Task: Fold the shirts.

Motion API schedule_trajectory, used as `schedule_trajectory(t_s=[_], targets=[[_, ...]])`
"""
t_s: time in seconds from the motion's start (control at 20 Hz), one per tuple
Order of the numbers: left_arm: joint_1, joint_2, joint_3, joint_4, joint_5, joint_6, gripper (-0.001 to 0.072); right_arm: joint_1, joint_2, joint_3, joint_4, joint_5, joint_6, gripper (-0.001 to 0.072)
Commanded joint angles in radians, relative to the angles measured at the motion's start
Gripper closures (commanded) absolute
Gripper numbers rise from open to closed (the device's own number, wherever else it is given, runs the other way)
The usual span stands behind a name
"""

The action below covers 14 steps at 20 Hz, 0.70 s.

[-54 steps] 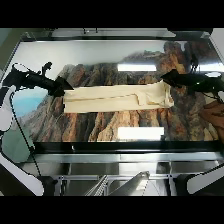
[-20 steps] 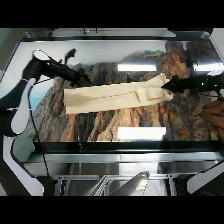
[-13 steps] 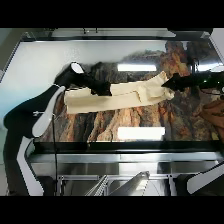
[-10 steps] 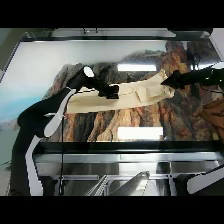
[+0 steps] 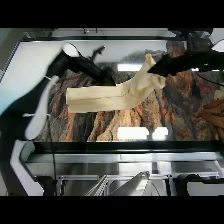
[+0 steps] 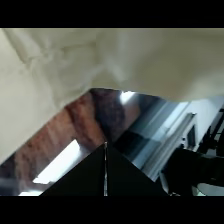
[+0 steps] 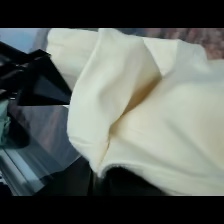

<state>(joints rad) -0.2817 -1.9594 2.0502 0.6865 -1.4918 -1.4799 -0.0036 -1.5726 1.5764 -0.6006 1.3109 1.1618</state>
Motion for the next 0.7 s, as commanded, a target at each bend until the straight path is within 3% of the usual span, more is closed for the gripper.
schedule_trajectory(t_s=[0.0, 0.15, 0.3, 0.35, 0.4, 0.45, 0.55, 0.6, 0.65], targets=[[0.153, 0.283, -0.010, -0.058, -0.149, 0.012, 0.0710, 0.242, 0.010, 0.000, 0.036, -0.241, 0.018, 0.0695], [0.306, 0.562, -0.114, -0.050, -0.125, 0.054, 0.0691, 0.533, -0.059, 0.005, 0.048, -0.627, 0.005, 0.0695], [0.442, 0.772, -0.244, -0.050, -0.140, 0.128, 0.0692, 0.743, -0.251, 0.097, 0.049, -0.823, 0.005, 0.0691], [0.484, 0.834, -0.294, -0.050, -0.138, 0.142, 0.0691, 0.793, -0.334, 0.143, 0.060, -0.853, 0.005, 0.0464], [0.517, 0.877, -0.335, -0.050, -0.138, 0.161, 0.0691, 0.822, -0.390, 0.177, 0.090, -0.878, 0.005, 0.0146], [0.550, 0.924, -0.385, -0.050, -0.140, 0.183, 0.0691, 0.844, -0.440, 0.212, 0.127, -0.891, 0.005, 0.0091], [0.594, 0.995, -0.468, -0.050, -0.137, 0.209, 0.0691, 0.841, -0.457, 0.229, 0.179, -0.862, 0.005, 0.0206], [0.608, 1.020, -0.507, -0.050, -0.124, 0.217, 0.0691, 0.825, -0.444, 0.230, 0.179, -0.826, 0.005, 0.0419], [0.611, 1.035, -0.539, -0.050, -0.112, 0.216, 0.0692, 0.796, -0.421, 0.230, 0.174, -0.766, 0.005, 0.0688]])
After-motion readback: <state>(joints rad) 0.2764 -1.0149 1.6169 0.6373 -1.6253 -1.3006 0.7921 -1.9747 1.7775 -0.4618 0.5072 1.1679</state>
